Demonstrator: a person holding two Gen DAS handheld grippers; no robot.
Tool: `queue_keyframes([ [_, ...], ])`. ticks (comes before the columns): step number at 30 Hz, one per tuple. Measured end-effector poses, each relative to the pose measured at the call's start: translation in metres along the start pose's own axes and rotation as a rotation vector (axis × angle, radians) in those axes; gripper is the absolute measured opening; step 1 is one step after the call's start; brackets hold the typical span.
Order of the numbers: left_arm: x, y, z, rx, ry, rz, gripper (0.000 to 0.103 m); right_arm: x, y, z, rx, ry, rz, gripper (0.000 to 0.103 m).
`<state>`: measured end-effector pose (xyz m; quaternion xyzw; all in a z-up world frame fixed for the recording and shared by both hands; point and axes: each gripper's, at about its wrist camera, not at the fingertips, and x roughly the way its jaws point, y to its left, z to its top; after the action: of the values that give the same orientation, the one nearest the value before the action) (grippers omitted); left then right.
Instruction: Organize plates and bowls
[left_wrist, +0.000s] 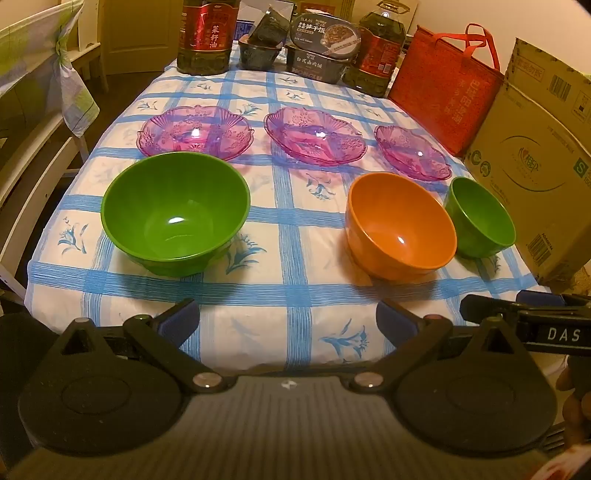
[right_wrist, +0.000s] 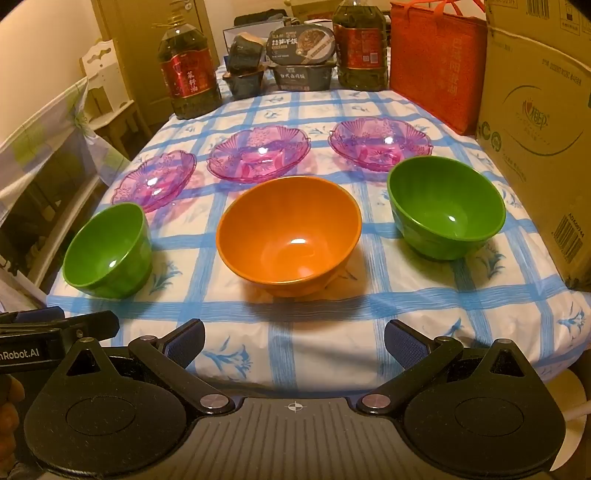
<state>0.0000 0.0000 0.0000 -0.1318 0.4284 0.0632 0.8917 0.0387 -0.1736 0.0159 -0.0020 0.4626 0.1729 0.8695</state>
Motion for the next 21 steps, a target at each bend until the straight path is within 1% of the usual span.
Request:
queue_keyframes([
  [21, 0.0, -0.0005, 0.0, 0.0, 0.001, 0.0, 0.101, -0.0002, 0.0025, -0.0012, 0.0, 0.0, 0.005, 0.102],
])
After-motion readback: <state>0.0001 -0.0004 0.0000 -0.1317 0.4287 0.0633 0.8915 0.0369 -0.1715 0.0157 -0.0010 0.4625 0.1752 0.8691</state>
